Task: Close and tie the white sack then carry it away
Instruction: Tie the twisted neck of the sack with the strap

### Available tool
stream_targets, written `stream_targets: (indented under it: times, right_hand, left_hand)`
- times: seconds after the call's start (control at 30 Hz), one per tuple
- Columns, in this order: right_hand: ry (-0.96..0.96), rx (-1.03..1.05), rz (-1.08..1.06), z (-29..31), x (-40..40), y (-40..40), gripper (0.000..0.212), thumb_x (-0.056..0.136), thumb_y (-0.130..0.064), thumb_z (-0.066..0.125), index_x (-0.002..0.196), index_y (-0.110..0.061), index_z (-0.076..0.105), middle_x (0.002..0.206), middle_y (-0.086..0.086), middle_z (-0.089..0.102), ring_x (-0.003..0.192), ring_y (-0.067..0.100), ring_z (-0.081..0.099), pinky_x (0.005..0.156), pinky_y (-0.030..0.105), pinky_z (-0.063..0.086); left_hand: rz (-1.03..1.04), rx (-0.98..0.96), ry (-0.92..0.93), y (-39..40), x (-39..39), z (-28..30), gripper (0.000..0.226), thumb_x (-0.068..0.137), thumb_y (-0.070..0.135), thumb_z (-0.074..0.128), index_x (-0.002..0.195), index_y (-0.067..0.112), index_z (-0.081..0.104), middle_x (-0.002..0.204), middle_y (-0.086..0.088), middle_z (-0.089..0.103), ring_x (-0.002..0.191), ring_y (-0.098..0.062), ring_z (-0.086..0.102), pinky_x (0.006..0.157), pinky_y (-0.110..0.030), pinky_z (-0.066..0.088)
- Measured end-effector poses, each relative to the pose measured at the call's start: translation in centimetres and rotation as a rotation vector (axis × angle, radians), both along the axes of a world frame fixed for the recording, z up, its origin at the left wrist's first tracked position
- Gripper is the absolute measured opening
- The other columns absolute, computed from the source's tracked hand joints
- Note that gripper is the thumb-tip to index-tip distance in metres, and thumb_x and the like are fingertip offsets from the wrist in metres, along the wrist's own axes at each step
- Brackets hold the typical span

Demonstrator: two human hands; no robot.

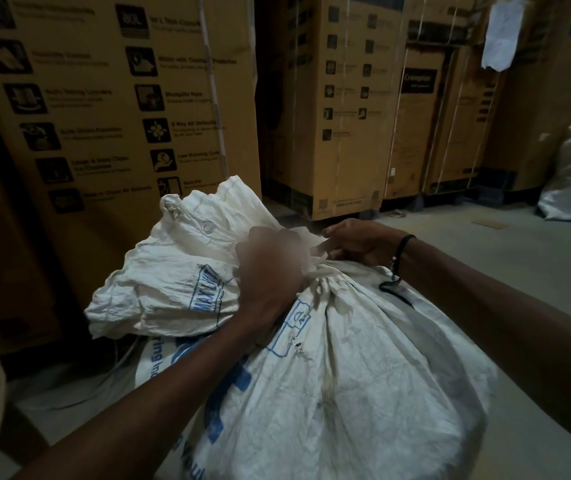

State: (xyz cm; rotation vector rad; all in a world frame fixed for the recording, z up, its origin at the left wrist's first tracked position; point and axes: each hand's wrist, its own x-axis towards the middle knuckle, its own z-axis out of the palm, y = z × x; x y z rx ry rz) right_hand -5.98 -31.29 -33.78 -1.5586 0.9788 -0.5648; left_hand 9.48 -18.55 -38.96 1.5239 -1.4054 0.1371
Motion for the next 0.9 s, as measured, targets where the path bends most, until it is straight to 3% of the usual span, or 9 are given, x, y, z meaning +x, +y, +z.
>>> stream_targets:
  times: [0.17,0.27,0.33,0.4,0.47,0.57,0.63,0.77,0.9]
  right_hand:
    - [0.03,0.01,-0.04,-0.1,-0.2,-0.1,0.026,0.082,0.001,0.085,0.084,-0.01,0.061,0.077,0.004,0.063,0.058,0.008,0.058,0.051,0.018,0.051]
    - [0.016,0.026,-0.07,-0.2,-0.1,0.2,0.026,0.081,0.001,0.085,0.101,-0.004,0.068,0.103,0.018,0.073,0.081,0.017,0.065,0.068,0.023,0.059]
    - [-0.003,0.025,-0.085,-0.1,0.0,0.7,0.061,0.074,-0.001,0.091,0.128,0.005,0.065,0.135,0.025,0.069,0.103,0.025,0.064,0.099,0.037,0.058]
    - [-0.014,0.011,-0.031,-0.3,0.0,0.7,0.093,0.047,-0.014,0.106,0.128,0.001,0.063,0.138,0.027,0.066,0.107,0.026,0.061,0.111,0.042,0.05]
    - [0.009,-0.02,0.004,-0.4,-0.2,0.3,0.096,0.036,-0.019,0.108,0.12,0.002,0.066,0.12,0.028,0.068,0.099,0.026,0.06,0.097,0.036,0.054]
    - [0.08,-0.081,0.025,0.5,-0.4,1.6,0.04,0.069,-0.012,0.096,0.091,-0.005,0.063,0.085,0.014,0.059,0.065,0.011,0.059,0.059,0.019,0.051]
    - [0.127,-0.134,0.025,1.1,-0.5,1.6,0.036,0.085,-0.007,0.085,0.071,-0.014,0.053,0.065,0.003,0.056,0.048,0.004,0.053,0.046,0.015,0.044]
    - [0.217,-0.202,0.012,2.5,-0.3,2.1,0.028,0.095,-0.006,0.074,0.072,-0.013,0.06,0.064,0.003,0.062,0.055,0.009,0.058,0.05,0.018,0.05]
    - [0.196,-0.191,-0.018,3.1,0.3,2.9,0.021,0.099,-0.003,0.069,0.078,-0.003,0.067,0.073,0.009,0.069,0.054,0.008,0.062,0.052,0.017,0.054]
  left_hand:
    - [-0.008,0.01,-0.023,-0.1,0.1,0.1,0.016,0.092,0.022,0.062,0.095,0.034,0.071,0.12,0.006,0.047,0.108,-0.017,0.039,0.083,-0.033,0.042]
    - [-0.006,0.037,-0.06,-0.2,0.3,0.1,0.014,0.094,0.023,0.061,0.095,0.03,0.073,0.122,0.004,0.046,0.108,-0.018,0.038,0.082,-0.034,0.044]
    - [-0.009,0.063,-0.083,-0.1,0.3,0.1,0.015,0.096,0.024,0.059,0.099,0.028,0.074,0.126,0.003,0.045,0.11,-0.017,0.036,0.083,-0.034,0.042]
    - [-0.023,0.093,-0.08,-0.4,0.6,0.3,0.018,0.098,0.025,0.058,0.101,0.026,0.076,0.127,0.003,0.046,0.11,-0.016,0.034,0.085,-0.033,0.04]
    - [-0.048,0.124,-0.086,-0.6,1.0,0.7,0.02,0.099,0.027,0.058,0.102,0.026,0.078,0.123,0.005,0.047,0.114,-0.019,0.04,0.089,-0.032,0.035]
    - [-0.078,0.205,-0.054,-1.0,1.4,1.6,0.021,0.1,0.036,0.062,0.106,0.024,0.079,0.125,0.003,0.049,0.124,-0.027,0.043,0.093,-0.031,0.03]
    - [-0.101,0.246,-0.003,-1.6,1.6,2.2,0.024,0.096,0.045,0.069,0.103,0.025,0.081,0.128,-0.001,0.052,0.127,-0.027,0.042,0.093,-0.031,0.028]
    - [-0.169,0.227,0.083,-2.5,1.9,2.9,0.027,0.079,0.053,0.079,0.082,0.027,0.085,0.1,0.004,0.075,0.112,-0.02,0.064,0.097,-0.04,0.034]
    - [-0.176,0.208,0.292,-2.1,1.5,3.1,0.006,0.064,0.05,0.081,0.064,0.043,0.08,0.067,0.017,0.076,0.098,-0.022,0.072,0.103,-0.056,0.05]
